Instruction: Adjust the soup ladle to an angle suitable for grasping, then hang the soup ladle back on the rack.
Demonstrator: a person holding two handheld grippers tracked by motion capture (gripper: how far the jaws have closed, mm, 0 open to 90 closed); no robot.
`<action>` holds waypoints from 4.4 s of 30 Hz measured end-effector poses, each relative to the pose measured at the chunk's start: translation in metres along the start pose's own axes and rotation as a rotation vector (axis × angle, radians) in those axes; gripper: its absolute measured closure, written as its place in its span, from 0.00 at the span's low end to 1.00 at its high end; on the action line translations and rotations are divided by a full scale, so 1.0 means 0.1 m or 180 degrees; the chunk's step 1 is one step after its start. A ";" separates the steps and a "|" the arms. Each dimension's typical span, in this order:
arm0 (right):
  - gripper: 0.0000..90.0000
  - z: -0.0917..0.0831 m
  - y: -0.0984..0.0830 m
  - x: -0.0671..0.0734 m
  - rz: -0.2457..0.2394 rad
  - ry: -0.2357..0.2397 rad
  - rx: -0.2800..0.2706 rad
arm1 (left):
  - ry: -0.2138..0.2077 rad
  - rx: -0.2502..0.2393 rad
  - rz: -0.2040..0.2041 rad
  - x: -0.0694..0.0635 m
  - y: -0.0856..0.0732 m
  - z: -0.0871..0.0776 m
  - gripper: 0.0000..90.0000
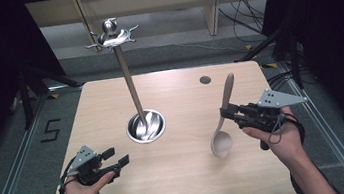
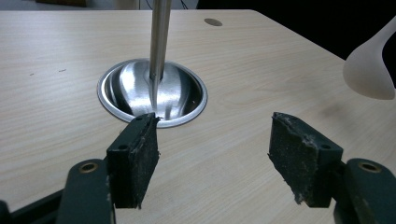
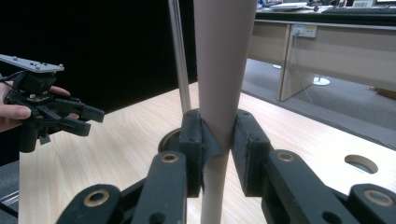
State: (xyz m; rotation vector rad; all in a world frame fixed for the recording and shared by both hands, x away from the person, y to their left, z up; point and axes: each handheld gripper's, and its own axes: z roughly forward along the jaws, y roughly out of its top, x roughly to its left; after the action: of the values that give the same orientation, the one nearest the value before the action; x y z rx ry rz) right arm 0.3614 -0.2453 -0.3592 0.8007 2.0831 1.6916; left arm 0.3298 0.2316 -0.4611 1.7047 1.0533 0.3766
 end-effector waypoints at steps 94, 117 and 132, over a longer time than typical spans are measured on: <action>0.84 0.67 0.02 0.64 -0.0068 -0.0195 0.0419 | -0.1010 -0.0557 0.0715 -1.47 1.48 0.76 0.58; 0.54 0.55 -0.08 0.70 -0.0309 -0.0073 0.0762 | -0.1088 -0.0512 0.0824 -1.21 1.55 0.61 0.81; 0.49 0.13 -0.63 0.36 0.0013 -0.0304 0.1200 | -0.1124 -0.0514 0.0913 -0.55 1.70 0.17 0.81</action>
State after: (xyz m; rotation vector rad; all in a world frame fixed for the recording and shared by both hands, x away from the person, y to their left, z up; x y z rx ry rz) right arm 0.3272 -0.2212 -0.4203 0.9723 2.3655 1.2480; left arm 0.3891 0.1663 -0.3045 1.7008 0.5105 0.3169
